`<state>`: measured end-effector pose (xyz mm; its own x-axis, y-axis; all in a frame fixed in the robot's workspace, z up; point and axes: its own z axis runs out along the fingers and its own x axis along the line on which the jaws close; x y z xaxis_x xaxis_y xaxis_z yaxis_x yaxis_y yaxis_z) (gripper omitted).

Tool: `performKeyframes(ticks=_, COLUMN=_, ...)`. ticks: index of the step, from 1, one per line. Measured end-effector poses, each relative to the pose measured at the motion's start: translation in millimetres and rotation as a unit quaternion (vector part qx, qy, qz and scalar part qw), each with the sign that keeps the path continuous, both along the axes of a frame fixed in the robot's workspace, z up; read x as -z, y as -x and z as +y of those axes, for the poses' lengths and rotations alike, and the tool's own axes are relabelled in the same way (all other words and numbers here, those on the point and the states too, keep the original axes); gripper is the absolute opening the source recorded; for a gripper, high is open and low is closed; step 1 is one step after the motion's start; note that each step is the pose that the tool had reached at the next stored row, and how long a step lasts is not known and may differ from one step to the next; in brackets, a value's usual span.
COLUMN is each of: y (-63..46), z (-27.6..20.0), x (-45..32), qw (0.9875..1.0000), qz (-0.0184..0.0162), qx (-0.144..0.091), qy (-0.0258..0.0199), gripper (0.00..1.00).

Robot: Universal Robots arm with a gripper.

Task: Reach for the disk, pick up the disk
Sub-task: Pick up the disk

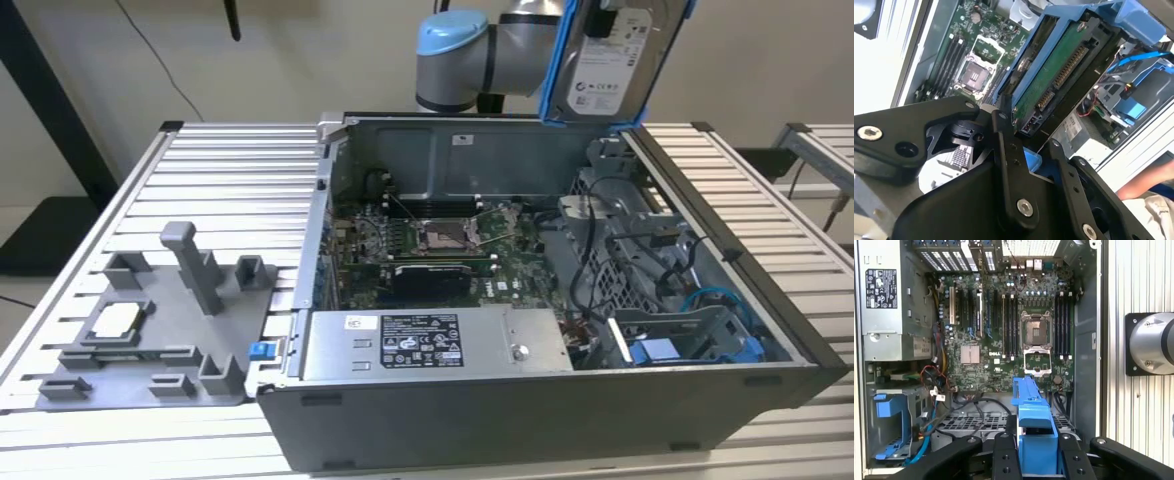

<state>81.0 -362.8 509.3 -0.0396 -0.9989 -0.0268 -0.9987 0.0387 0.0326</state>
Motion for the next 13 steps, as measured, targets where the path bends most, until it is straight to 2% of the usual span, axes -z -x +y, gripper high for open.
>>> performKeyframes(ticks=13, y=-3.2, z=-0.2, x=0.0, qw=1.0000, qz=0.0000, qx=0.000, qy=0.0001, gripper=0.00)
